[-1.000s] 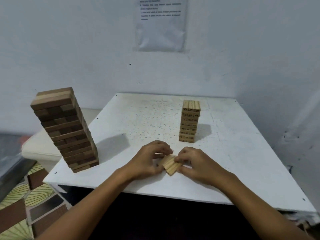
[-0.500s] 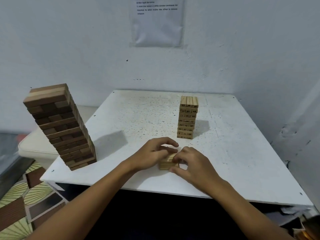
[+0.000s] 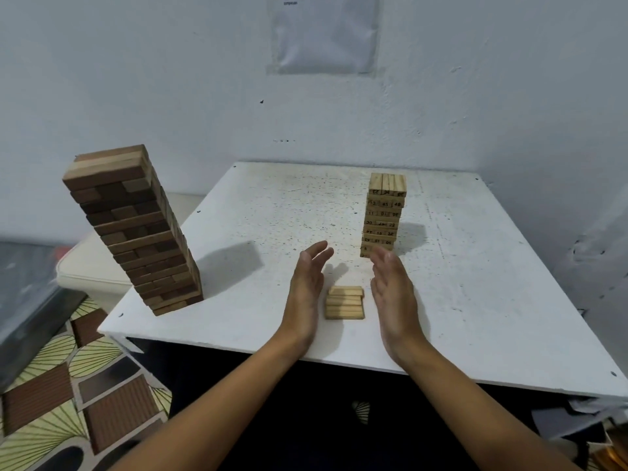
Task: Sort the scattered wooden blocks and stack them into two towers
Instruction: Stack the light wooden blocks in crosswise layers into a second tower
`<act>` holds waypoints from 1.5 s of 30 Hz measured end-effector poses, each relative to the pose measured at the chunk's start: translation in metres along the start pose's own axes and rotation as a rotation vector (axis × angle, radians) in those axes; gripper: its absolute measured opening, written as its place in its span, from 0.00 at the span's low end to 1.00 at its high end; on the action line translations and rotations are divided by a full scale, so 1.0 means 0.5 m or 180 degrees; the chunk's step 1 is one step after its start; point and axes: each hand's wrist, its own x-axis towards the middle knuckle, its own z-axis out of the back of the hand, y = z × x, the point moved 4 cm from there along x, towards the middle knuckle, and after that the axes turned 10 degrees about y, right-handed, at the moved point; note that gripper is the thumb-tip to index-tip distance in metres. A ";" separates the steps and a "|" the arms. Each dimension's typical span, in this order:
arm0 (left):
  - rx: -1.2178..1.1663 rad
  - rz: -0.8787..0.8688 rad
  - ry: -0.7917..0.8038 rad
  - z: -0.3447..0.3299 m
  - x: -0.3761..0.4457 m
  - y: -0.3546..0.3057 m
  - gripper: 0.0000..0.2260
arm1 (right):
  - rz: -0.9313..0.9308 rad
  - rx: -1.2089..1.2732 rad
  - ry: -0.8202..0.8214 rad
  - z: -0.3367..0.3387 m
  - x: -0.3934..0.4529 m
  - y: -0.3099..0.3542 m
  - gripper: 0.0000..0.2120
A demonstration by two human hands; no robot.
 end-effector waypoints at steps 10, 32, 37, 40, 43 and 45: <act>-0.0109 -0.0021 -0.0345 -0.027 -0.010 0.014 0.31 | 0.0039 0.0421 -0.0167 -0.040 -0.013 -0.002 0.35; 0.0914 -0.0029 0.0231 0.027 -0.003 -0.012 0.18 | 0.0007 -0.1109 0.0215 0.012 -0.010 0.022 0.21; 0.2516 0.0208 0.0983 0.067 -0.010 -0.025 0.26 | 0.0071 -0.2424 0.1020 0.046 -0.010 0.031 0.26; 0.2843 0.0277 0.1115 0.077 -0.013 -0.023 0.30 | -0.0024 -0.2808 0.1407 0.055 -0.011 0.032 0.32; 0.2989 0.0301 0.1134 0.080 -0.012 -0.022 0.31 | -0.0026 -0.3002 0.1519 0.056 -0.011 0.031 0.37; 0.3015 0.0284 0.1134 0.080 -0.012 -0.023 0.30 | -0.0009 -0.3036 0.1500 0.057 -0.010 0.028 0.37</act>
